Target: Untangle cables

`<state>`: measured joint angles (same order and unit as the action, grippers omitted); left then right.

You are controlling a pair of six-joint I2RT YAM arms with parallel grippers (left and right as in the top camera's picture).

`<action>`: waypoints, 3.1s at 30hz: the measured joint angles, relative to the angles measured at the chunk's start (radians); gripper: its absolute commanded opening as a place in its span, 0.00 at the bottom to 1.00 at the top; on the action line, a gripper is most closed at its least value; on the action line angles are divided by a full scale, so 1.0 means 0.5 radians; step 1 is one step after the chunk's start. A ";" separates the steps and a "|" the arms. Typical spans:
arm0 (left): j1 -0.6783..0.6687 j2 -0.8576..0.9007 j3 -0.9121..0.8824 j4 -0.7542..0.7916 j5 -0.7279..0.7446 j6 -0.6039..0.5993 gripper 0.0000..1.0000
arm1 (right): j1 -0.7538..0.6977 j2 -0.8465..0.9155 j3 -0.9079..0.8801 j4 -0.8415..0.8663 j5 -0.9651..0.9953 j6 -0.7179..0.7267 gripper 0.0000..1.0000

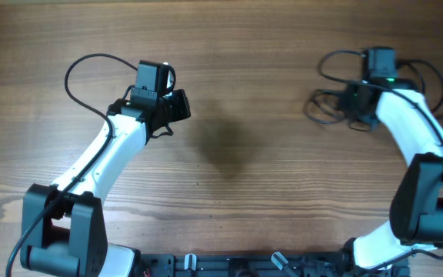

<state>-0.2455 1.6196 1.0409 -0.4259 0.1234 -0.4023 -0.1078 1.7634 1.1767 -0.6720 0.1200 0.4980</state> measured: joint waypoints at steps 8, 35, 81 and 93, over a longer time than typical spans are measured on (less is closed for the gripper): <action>0.000 0.000 0.000 -0.001 0.000 0.000 0.34 | -0.462 0.000 0.000 -0.131 0.127 -0.111 0.42; 0.000 0.000 0.000 -0.001 -0.001 -0.006 1.00 | -0.536 0.000 0.000 0.136 -0.344 -0.154 1.00; -0.015 0.000 0.000 -0.002 -0.007 -0.006 1.00 | -0.536 0.000 0.000 0.329 -0.345 -0.154 1.00; -0.023 -0.305 0.000 -0.002 -0.008 -0.006 1.00 | -0.536 0.000 0.000 0.329 -0.345 -0.154 1.00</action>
<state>-0.2569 1.4670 1.0409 -0.4271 0.1196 -0.4053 -0.3759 1.7634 1.1767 -0.5076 -0.0525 0.4210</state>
